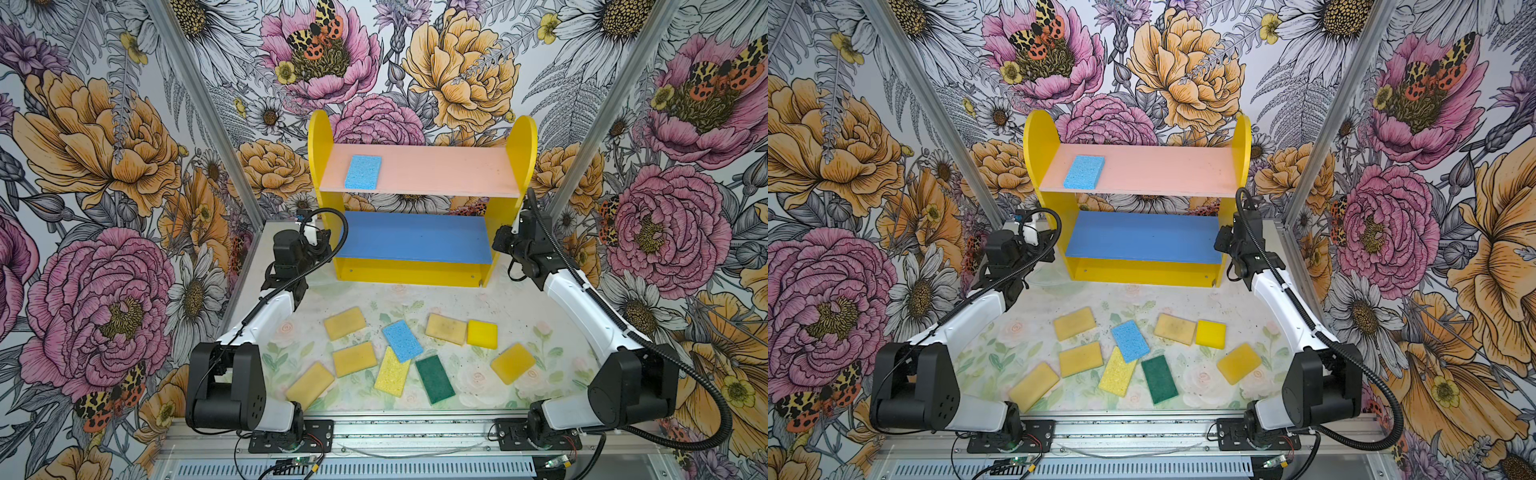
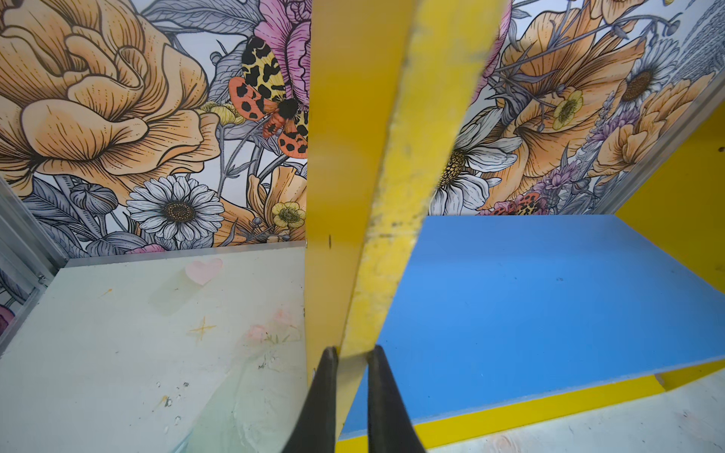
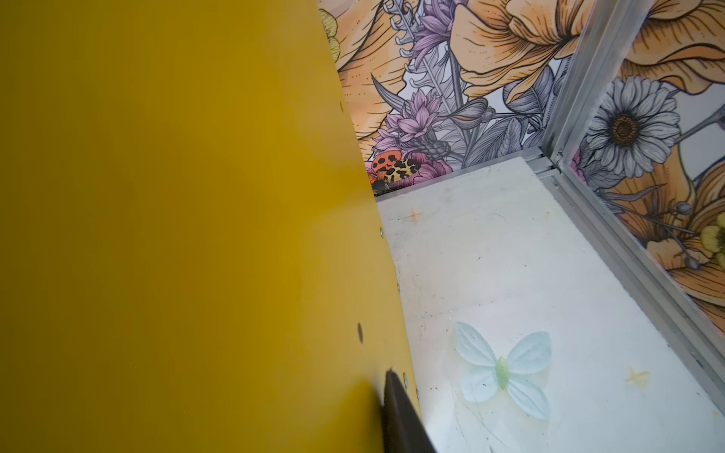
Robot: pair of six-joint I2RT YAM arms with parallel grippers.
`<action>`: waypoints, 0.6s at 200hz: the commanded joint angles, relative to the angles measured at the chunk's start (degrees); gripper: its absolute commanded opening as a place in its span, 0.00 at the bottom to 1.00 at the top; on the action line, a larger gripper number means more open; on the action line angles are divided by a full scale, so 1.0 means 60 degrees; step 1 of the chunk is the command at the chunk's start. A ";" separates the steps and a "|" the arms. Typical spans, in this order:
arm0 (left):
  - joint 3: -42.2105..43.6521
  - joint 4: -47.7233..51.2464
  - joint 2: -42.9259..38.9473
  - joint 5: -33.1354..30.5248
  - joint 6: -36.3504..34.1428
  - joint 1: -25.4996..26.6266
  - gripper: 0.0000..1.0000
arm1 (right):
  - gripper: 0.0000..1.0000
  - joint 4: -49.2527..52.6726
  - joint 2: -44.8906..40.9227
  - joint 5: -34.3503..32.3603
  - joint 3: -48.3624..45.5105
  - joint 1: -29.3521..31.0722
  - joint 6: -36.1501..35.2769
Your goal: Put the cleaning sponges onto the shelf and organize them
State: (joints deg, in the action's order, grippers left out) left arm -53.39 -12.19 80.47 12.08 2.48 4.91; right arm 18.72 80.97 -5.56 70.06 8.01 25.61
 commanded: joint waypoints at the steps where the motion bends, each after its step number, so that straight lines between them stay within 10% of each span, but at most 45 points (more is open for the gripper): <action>1: 0.0054 -0.0422 -0.0841 0.1011 0.0396 0.0691 0.00 | 0.00 -0.0268 -0.1031 0.0208 -0.0008 0.0155 -0.0492; 120: 0.1896 0.0718 -0.3877 -0.0450 0.0454 0.2210 0.00 | 0.00 0.0242 -0.3094 0.0310 -0.1349 0.0123 -0.0349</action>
State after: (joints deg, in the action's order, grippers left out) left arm -41.93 -3.36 61.41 2.61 3.05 13.37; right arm 24.80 67.68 -7.79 61.45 7.03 26.52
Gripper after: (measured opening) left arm 0.131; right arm 0.253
